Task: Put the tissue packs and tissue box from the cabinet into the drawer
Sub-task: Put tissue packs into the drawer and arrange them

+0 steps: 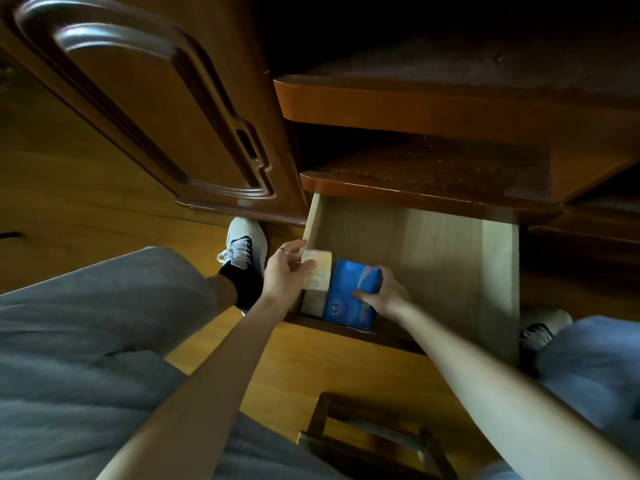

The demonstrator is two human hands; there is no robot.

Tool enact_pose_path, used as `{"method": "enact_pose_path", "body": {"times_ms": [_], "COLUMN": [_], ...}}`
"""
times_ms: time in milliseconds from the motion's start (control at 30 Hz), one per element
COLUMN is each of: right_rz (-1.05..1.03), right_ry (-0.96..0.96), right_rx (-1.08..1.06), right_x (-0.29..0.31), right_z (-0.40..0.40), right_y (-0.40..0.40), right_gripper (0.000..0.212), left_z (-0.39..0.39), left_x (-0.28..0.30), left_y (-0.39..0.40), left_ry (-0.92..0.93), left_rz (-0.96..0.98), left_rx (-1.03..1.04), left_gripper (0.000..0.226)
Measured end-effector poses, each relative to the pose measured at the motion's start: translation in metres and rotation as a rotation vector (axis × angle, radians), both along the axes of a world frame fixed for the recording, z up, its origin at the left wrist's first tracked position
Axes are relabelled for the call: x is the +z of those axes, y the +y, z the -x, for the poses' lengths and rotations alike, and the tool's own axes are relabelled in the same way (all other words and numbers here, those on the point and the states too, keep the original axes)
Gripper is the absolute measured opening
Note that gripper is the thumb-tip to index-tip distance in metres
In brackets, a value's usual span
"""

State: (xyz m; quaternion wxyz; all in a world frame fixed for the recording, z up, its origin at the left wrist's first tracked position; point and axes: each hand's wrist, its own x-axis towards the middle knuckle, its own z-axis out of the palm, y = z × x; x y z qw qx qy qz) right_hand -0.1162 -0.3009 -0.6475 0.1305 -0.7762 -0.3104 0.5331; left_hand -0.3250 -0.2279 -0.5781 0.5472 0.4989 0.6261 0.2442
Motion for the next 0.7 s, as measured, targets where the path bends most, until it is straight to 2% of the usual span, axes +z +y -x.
{"method": "enact_pose_path", "body": {"times_ms": [67,200,300,367,400,433,500,567,633,700], "right_rz": [-0.008,-0.034,0.007,-0.02,-0.105,-0.223,-0.393,-0.449,-0.487,-0.499], "right_ry": [0.031,-0.003,0.004,-0.163,-0.243,-0.246,-0.04,0.106,0.084,0.05], "right_rx": [-0.067,-0.039,-0.046,0.012,0.041,0.056,0.099,0.227,0.31,0.27], "right_x": [-0.002,-0.003,0.004,0.013,0.019,0.027,0.043,0.056,0.062,0.062], "right_z": [-0.001,0.007,0.01,0.007,0.005,0.003,0.002,0.006,0.012,0.018], "right_y": [-0.002,-0.003,-0.005,-0.005,-0.004,-0.001,0.01,0.023,0.035,0.047], "right_gripper": [0.085,0.082,0.089,0.093,0.089,0.081,0.063,0.044,0.031,0.027], "left_z": [-0.001,-0.001,0.0,-0.001,-0.001,-0.003,-0.006,-0.01,-0.013,-0.012], "left_x": [0.0,0.003,0.002,0.001,0.0,0.0,0.001,0.002,0.004,0.008], "left_y": [0.0,0.003,0.003,0.003,0.002,0.002,0.003,0.004,0.006,0.009], "left_ry": [0.03,0.079,0.079,0.097,0.11,0.121,0.12,0.059,0.0,-0.007], "left_rz": [-0.016,-0.053,-0.045,-0.052,-0.065,-0.084,-0.109,-0.109,-0.109,-0.127], "left_rx": [-0.005,0.022,0.008,-0.023,-0.038,-0.05,-0.073,-0.087,-0.083,-0.042], "left_gripper": [0.037,0.036,0.043,0.046,0.045,0.042,0.036,0.032,0.03,0.032]}}
